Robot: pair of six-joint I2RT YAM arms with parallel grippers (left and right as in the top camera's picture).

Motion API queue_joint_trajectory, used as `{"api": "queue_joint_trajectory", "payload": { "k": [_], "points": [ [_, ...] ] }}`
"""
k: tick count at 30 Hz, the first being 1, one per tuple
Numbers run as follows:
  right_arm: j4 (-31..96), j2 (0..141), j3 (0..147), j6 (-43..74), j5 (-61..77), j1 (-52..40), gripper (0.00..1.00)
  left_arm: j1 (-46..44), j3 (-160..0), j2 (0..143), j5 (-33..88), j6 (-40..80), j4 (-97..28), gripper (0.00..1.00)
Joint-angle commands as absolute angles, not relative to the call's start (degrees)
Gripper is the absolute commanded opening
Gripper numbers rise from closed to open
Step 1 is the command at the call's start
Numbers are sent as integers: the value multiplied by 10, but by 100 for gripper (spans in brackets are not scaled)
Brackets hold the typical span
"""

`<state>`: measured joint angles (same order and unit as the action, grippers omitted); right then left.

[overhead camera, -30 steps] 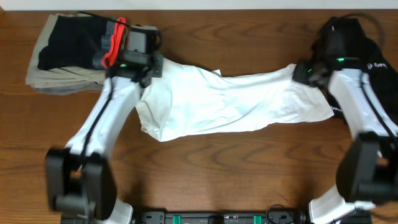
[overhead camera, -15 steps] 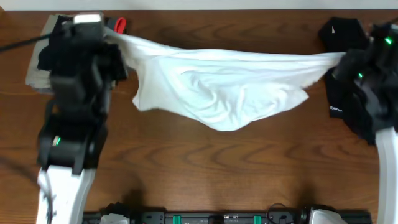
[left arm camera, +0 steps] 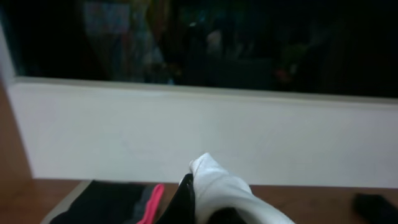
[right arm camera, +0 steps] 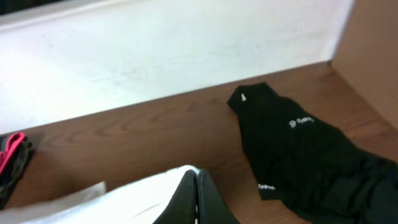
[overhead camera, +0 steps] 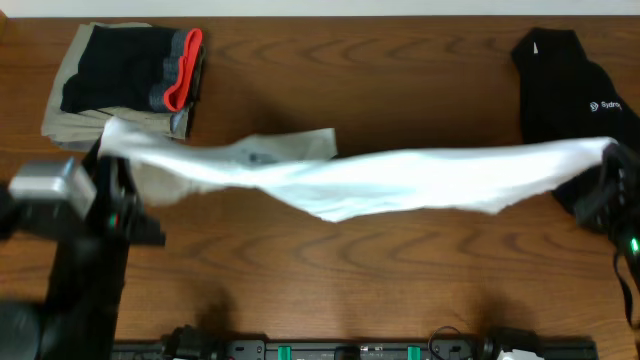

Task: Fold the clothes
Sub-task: 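Lift the T-shirt with both grippers, swing it and lay it flat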

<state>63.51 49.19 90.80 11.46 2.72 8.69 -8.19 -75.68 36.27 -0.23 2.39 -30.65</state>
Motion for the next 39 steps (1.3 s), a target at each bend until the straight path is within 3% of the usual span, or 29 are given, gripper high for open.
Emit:
{"api": "queue_joint_trajectory", "payload": {
  "k": [1,11,22,30,39],
  "points": [
    [652,480,936,96,12,94,1,-78,-763,340,45,49,-309,6],
    [651,526,952,88,-28,94,1,-78,-763,401,53,44,-308,6],
    [587,769,952,81,-4,94,1,-78,-763,639,49,28,-243,6],
    [450,964,952,81,50,93,1,-78,-763,823,50,22,-116,6],
    [246,1141,952,81,88,93,1,-78,-763,1026,49,22,120,6]
  ]
}}
